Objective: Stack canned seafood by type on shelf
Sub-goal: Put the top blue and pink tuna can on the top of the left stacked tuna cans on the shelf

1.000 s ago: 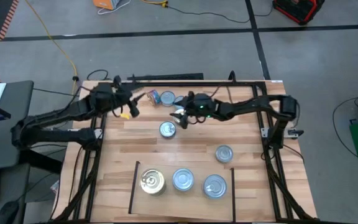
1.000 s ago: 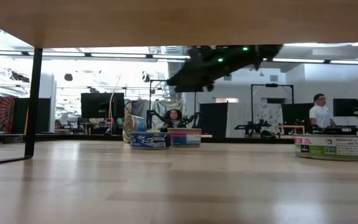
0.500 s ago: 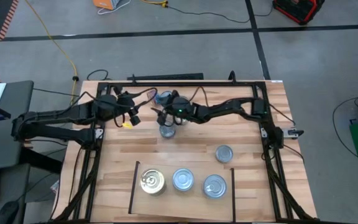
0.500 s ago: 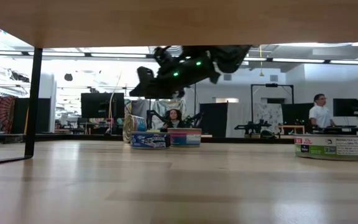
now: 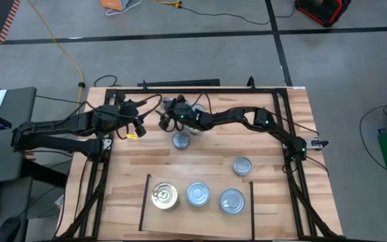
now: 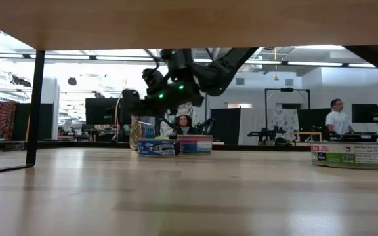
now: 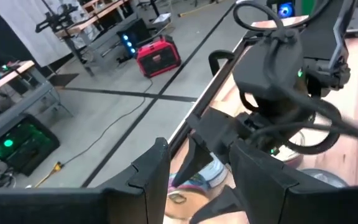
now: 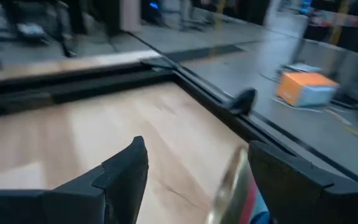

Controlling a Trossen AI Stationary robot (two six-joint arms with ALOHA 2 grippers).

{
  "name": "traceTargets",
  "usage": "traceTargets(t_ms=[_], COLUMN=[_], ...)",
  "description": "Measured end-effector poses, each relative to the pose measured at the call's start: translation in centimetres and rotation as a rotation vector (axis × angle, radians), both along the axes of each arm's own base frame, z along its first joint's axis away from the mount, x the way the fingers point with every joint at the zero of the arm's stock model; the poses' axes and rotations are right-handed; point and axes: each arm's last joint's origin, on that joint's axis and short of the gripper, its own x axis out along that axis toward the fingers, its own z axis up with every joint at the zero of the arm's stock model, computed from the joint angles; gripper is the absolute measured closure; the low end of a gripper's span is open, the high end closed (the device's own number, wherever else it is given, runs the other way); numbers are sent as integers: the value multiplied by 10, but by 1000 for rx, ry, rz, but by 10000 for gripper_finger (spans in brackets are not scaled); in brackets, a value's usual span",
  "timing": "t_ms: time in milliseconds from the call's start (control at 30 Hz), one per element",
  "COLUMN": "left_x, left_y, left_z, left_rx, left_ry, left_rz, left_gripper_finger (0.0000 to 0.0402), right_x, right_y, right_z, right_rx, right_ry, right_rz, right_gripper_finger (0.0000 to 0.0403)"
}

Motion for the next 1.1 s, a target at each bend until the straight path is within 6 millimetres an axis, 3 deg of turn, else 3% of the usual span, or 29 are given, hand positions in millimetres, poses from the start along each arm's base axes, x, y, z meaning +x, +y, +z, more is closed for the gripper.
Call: traceTargets(t_ms=[133,333,600,733,900,1100], left_x=[-2,-11,-22,-26,-26,-26], left_y=[0,-1,-7,-8,-10,-11], left_z=[-9,-20,-28,-31,-31,-32], left_rx=[22,43,-34,-51,-73,-77], left_ry=[16,-13,-87,-100,-108,-100], left_rz=[-6,-13,-147,-166,-251,-278], left_gripper_finger=[244,244,244,244,244,244], right_x=[8,10,7,8,15,12], right_y=[2,14,6,11,13,4], right_z=[-3,8,4,4,17,13], right_rx=[-37,-91,7,33,74,243], right_ry=[85,81,38,27,130,205], right_rz=[-105,-222,-296,-315,-321,-269], right_gripper_finger=[101,101,101,101,101,101])
